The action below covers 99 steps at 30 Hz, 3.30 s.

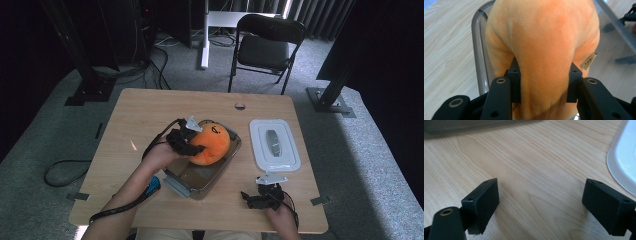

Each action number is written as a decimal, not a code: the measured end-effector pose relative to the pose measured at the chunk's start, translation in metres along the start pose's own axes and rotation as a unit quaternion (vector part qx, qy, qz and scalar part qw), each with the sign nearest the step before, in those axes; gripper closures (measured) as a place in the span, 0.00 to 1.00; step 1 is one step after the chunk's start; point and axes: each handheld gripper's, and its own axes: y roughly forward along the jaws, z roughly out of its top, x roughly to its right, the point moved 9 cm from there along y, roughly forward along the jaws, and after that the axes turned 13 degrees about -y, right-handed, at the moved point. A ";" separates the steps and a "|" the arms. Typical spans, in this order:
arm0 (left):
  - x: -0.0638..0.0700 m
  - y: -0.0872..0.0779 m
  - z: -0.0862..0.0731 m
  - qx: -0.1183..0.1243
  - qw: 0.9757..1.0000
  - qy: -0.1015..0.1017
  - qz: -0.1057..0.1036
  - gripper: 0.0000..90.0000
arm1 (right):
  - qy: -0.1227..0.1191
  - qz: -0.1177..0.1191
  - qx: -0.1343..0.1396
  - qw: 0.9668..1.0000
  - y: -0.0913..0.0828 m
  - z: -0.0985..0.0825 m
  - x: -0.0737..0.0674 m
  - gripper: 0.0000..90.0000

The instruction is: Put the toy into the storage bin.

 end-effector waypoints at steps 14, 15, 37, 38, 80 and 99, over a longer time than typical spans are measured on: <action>-0.001 0.010 -0.004 -0.026 1.000 -0.009 -0.004 0.66 | 0.000 0.000 0.000 1.000 0.000 0.000 0.000 0.15; -0.001 0.011 -0.005 -0.028 1.000 -0.009 -0.003 0.66 | 0.000 0.000 0.000 1.000 0.000 0.000 0.000 0.15; 0.001 0.024 -0.008 -0.064 0.998 -0.002 0.000 0.51 | 0.000 0.000 0.000 1.000 0.000 0.000 0.000 0.15; 0.002 0.024 -0.008 -0.066 0.998 -0.001 -0.002 0.49 | 0.000 0.000 0.000 1.000 0.000 0.000 0.000 0.15; 0.012 0.015 -0.005 -0.061 0.998 0.005 -0.021 0.08 | -0.001 0.001 0.000 1.000 0.000 0.000 0.000 0.15; 0.009 -0.017 -0.013 -0.022 0.999 -0.004 -0.043 0.02 | -0.002 0.000 0.000 1.000 0.000 0.000 -0.001 0.15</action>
